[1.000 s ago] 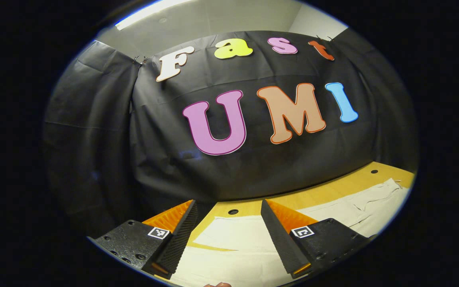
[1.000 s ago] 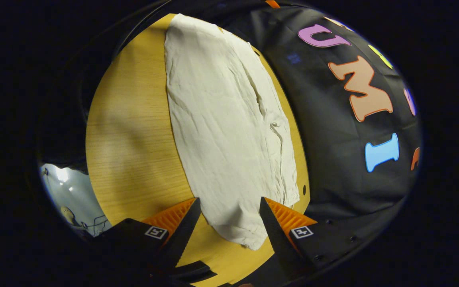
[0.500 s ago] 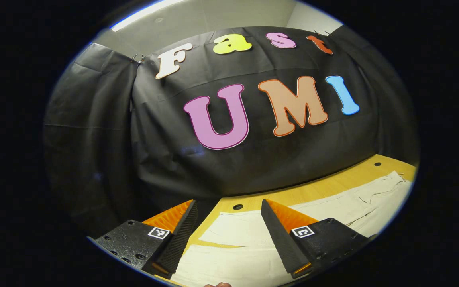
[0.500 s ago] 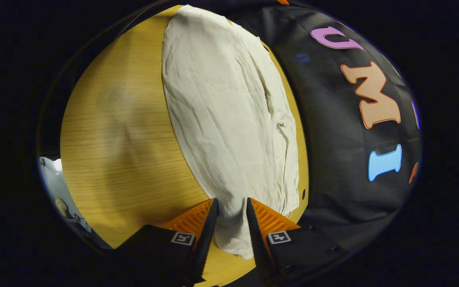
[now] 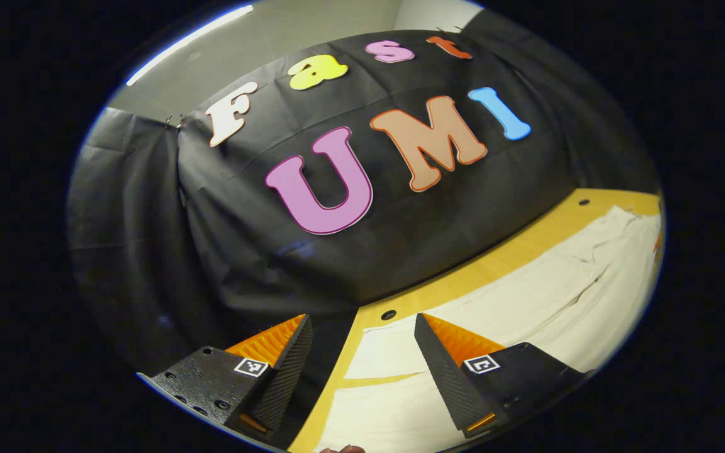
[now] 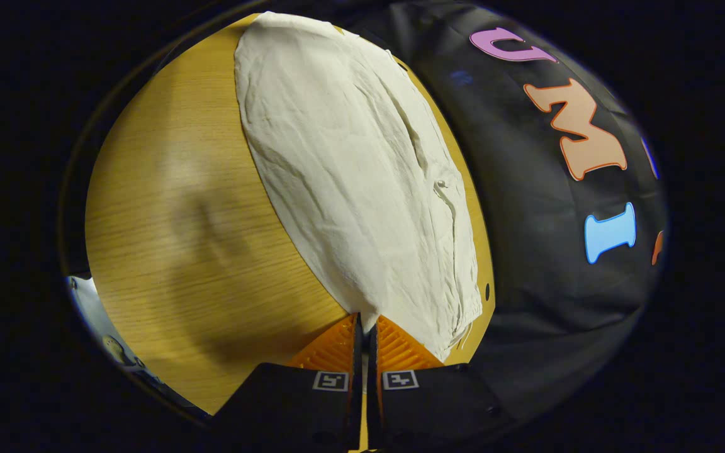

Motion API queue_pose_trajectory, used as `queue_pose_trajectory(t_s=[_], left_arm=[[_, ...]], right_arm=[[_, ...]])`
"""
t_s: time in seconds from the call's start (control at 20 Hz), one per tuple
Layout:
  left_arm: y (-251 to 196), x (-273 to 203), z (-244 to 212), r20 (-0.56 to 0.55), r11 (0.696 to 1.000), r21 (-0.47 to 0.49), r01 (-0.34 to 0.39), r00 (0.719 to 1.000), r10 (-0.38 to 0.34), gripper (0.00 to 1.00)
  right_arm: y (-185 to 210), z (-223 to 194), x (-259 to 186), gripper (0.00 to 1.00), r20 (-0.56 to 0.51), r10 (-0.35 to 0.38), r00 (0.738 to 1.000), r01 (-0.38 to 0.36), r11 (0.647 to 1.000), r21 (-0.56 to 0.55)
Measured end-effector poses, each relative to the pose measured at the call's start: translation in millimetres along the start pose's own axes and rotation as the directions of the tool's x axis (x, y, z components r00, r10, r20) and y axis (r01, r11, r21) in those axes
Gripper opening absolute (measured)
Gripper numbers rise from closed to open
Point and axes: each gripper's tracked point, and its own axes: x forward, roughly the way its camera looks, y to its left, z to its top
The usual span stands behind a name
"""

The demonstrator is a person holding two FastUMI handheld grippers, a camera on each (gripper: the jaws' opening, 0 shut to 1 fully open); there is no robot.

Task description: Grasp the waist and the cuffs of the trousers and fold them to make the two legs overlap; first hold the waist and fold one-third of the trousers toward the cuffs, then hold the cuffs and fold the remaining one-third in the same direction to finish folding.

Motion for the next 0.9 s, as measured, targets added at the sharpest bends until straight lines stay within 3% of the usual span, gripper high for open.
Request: queue_pose_trajectory(t_s=[0.25, 0.55, 0.75, 0.9], left_arm=[[-20.6, -23.2, -52.9, -0.092, 0.972, 0.185, 0.147, 0.987, -0.132, 0.96], [-23.1, -38.3, -102.3, -0.163, 0.907, 0.348, 0.236, 0.968, -0.189, 0.96], [-21.5, -56.5, -154.4, -0.271, 0.843, 0.43, 0.323, 0.937, -0.221, 0.96], [-32.3, -74.8, -186.3, -0.347, 0.783, 0.451, 0.428, 0.893, -0.288, 0.97]], right_arm=[[-0.3, -2.7, 2.7, 0.06, 0.0, -0.037, 0.999, 0.037, 0.999, -0.035], [-0.4, -1.7, 3.5, 0.05, 0.0, -0.035, 0.999, 0.035, 0.998, -0.043], [-0.6, -2.1, 3.5, 0.06, -0.002, -0.045, 0.999, 0.045, 0.998, -0.052], [-1.0, -1.2, 3.7, 0.06, -0.003, -0.046, 0.999, 0.046, 0.998, -0.052]])
